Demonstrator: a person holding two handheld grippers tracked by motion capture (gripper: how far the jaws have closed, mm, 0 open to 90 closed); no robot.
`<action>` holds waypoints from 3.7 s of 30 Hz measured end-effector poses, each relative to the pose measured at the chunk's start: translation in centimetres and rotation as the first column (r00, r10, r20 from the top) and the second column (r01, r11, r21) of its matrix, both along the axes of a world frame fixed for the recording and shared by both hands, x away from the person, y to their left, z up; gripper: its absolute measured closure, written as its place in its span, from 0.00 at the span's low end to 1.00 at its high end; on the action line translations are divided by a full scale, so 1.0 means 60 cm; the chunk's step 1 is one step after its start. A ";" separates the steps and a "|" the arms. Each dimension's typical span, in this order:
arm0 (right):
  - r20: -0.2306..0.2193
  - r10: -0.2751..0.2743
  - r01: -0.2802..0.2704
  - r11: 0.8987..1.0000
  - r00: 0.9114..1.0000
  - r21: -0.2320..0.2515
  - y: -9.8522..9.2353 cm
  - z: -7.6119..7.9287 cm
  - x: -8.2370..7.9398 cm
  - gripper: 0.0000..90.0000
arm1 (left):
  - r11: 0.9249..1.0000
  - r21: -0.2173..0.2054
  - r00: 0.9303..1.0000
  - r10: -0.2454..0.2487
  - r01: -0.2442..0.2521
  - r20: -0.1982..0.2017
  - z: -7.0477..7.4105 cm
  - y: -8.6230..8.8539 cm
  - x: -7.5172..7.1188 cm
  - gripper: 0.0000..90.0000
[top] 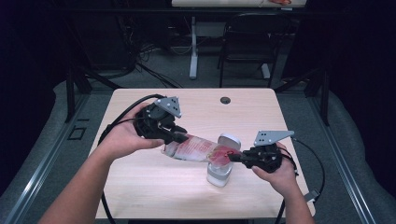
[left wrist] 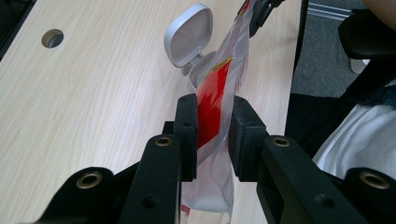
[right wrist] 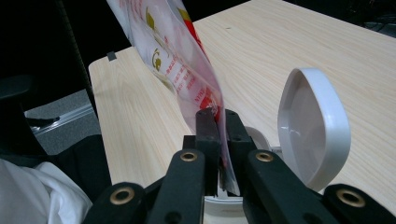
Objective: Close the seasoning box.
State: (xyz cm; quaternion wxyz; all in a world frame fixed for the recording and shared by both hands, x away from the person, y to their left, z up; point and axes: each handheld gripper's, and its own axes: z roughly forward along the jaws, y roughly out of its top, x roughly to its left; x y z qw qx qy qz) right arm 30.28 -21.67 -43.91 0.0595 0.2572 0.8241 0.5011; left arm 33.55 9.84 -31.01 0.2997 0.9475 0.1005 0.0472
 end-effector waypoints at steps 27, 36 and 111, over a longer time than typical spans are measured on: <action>-0.008 -0.008 0.008 1.000 1.000 -0.008 -0.001 -0.002 0.002 0.98 | 1.000 0.002 1.000 0.002 -0.002 0.009 0.005 -0.009 0.000 0.83; -0.014 -0.014 0.014 1.000 1.000 -0.013 -0.003 -0.006 0.004 0.98 | 1.000 -0.002 1.000 0.000 0.000 0.007 0.004 -0.012 0.000 0.83; -0.032 -0.033 0.033 0.999 0.999 -0.006 -0.012 -0.016 0.013 0.98 | 0.999 -0.045 1.000 -0.002 0.002 0.008 0.004 -0.023 0.007 0.82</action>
